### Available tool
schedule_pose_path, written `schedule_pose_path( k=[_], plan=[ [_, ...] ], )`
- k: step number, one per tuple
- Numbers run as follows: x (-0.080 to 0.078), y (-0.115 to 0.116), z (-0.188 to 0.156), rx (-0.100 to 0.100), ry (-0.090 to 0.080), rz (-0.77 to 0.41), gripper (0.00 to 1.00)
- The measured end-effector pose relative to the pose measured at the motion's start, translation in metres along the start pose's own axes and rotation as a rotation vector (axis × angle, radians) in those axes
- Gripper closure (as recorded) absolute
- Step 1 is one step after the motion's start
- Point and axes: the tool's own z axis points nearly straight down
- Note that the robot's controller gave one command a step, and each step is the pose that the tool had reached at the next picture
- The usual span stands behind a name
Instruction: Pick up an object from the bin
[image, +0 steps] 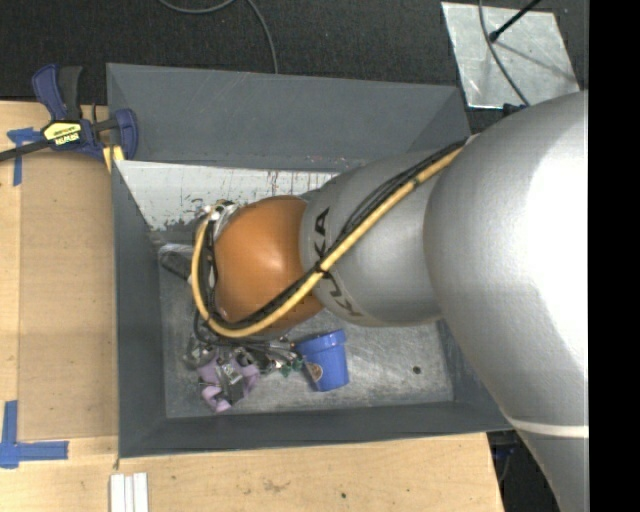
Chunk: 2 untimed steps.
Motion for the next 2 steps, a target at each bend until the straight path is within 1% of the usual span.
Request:
schedule_pose_path(
  k=[2],
  plan=[
    [0.0,0.0,0.0,0.0,0.0,0.001,1.0]
  ],
)
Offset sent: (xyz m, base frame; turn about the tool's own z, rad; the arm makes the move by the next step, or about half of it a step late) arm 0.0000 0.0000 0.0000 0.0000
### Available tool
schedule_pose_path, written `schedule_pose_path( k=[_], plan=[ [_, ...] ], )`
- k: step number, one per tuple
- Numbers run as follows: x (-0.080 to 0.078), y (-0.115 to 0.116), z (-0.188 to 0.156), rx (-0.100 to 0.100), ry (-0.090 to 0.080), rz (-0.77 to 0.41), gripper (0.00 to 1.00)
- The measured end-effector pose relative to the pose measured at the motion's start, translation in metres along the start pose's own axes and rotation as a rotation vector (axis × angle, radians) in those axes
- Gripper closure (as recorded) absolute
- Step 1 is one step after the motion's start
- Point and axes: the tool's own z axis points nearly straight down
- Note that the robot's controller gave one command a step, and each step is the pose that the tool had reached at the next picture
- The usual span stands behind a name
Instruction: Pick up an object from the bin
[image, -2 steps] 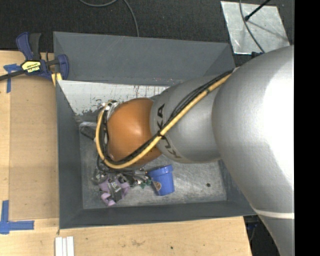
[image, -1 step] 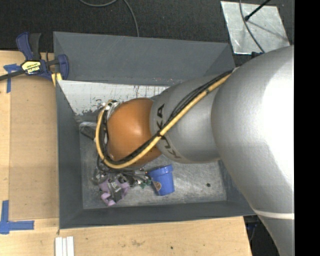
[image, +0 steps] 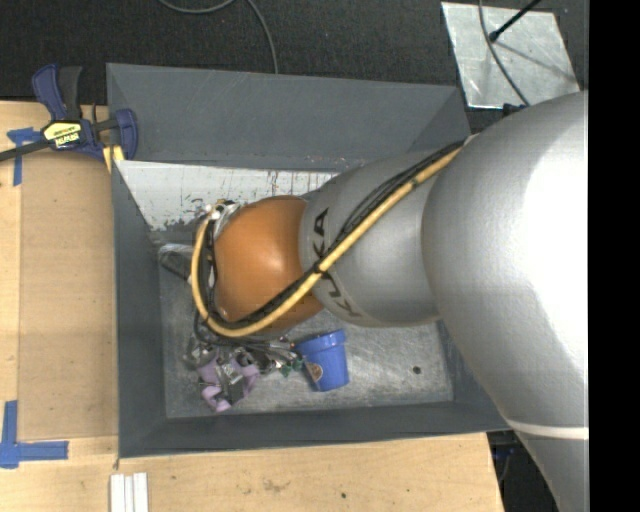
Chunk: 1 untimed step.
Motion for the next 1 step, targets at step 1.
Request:
schedule_pose_path(
  k=[1],
  plan=[
    [0.0,0.0,0.0,0.0,0.0,0.0,1.0]
  ],
)
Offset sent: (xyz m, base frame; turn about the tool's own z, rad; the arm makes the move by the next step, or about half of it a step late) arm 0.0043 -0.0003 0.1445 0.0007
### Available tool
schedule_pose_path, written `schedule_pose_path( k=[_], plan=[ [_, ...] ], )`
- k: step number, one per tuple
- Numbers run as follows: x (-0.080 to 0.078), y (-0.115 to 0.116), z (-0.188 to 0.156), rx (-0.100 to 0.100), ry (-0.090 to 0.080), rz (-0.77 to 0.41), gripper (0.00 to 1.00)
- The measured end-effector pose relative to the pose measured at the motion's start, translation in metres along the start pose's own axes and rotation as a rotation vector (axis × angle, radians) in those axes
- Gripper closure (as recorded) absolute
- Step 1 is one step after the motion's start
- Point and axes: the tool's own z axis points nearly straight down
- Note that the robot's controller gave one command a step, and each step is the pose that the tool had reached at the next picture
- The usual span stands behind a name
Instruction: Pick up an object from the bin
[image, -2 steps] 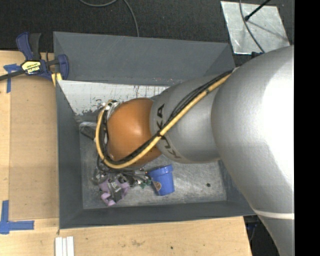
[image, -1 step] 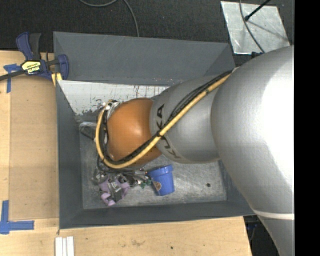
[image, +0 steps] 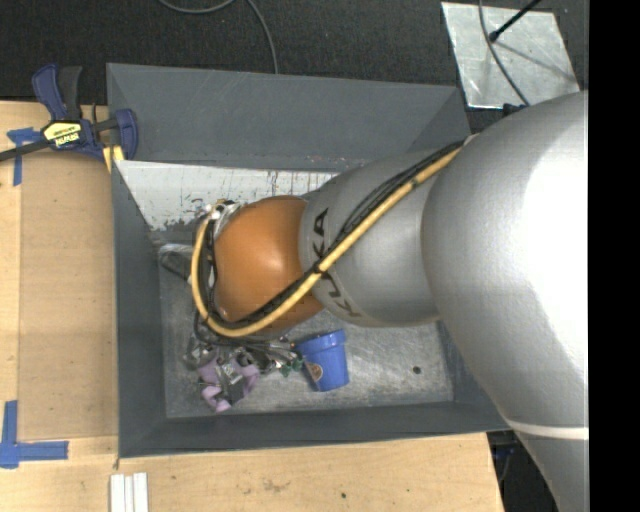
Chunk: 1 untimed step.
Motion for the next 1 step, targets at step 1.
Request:
schedule_pose_path(
  k=[1],
  plan=[
    [-0.0061,-0.0025,-0.1458,0.005,0.006,0.004,1.0]
  ],
)
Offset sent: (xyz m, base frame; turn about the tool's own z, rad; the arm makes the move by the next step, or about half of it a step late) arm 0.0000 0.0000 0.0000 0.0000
